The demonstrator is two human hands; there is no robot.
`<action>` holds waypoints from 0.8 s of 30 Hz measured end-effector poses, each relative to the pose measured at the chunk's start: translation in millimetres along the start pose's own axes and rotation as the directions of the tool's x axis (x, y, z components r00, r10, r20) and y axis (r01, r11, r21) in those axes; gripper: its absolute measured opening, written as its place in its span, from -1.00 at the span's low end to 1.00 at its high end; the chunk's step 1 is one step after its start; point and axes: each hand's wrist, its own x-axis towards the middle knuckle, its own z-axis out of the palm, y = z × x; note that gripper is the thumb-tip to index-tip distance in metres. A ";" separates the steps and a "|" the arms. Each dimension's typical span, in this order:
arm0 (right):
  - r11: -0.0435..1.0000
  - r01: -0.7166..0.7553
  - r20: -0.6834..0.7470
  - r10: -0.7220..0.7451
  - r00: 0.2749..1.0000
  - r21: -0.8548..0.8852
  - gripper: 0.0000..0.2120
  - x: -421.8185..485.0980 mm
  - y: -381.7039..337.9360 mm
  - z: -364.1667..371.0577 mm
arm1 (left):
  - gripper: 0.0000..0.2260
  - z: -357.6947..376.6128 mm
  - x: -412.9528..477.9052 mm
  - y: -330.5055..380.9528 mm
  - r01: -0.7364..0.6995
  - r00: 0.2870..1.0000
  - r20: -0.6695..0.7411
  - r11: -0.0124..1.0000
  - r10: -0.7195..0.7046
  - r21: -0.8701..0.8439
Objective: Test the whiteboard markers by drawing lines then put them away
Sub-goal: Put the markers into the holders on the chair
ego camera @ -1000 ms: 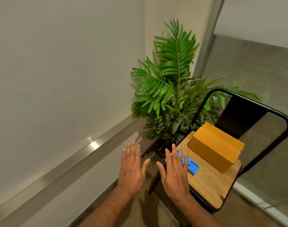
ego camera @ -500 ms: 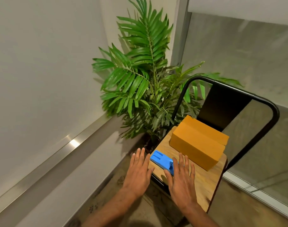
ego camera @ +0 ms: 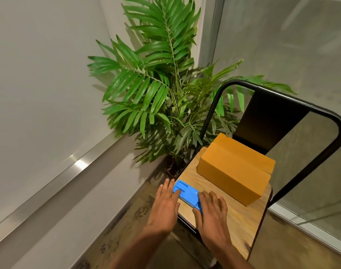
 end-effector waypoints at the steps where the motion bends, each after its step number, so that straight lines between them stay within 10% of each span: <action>1: 1.000 0.002 -0.001 -0.002 1.000 0.005 -0.55 0.4 1.2 1.4 | -0.58 1.9 1.5 -0.2 -0.004 1.000 -0.027 1.000 0.003 -0.022; 24: 0.941 0.322 -0.116 -0.310 0.944 0.103 -0.39 -11.2 -112.9 -76.4 | -0.69 -89.5 -84.7 -55.2 -0.035 0.911 -0.406 0.967 -0.073 -0.254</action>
